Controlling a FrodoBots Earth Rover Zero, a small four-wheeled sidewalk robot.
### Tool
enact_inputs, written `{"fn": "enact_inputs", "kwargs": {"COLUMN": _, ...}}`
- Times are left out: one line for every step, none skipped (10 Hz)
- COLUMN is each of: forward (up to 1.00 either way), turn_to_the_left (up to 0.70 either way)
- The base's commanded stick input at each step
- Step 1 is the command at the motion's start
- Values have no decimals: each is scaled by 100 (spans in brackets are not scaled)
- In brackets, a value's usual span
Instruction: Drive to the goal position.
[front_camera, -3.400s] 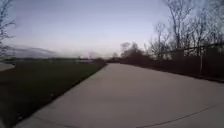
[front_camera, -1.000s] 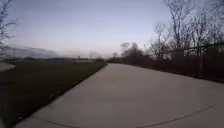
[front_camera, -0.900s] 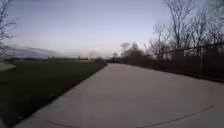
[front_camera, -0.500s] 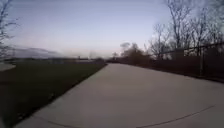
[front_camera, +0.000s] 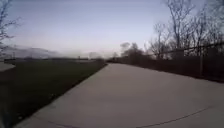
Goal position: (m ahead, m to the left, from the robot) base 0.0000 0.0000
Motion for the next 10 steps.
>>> {"fn": "enact_inputs", "kwargs": {"forward": 0, "turn_to_the_left": 0}}
{"fn": "enact_inputs", "kwargs": {"forward": 5, "turn_to_the_left": 0}}
{"fn": "enact_inputs", "kwargs": {"forward": 5, "turn_to_the_left": 0}}
{"fn": "enact_inputs", "kwargs": {"forward": 1, "turn_to_the_left": 0}}
{"fn": "enact_inputs", "kwargs": {"forward": 5, "turn_to_the_left": 0}}
{"fn": "enact_inputs", "kwargs": {"forward": 2, "turn_to_the_left": 0}}
{"fn": "enact_inputs", "kwargs": {"forward": 0, "turn_to_the_left": 0}}
{"fn": "enact_inputs", "kwargs": {"forward": 5, "turn_to_the_left": 0}}
{"fn": "enact_inputs", "kwargs": {"forward": 5, "turn_to_the_left": 0}}
{"fn": "enact_inputs", "kwargs": {"forward": 5, "turn_to_the_left": 0}}
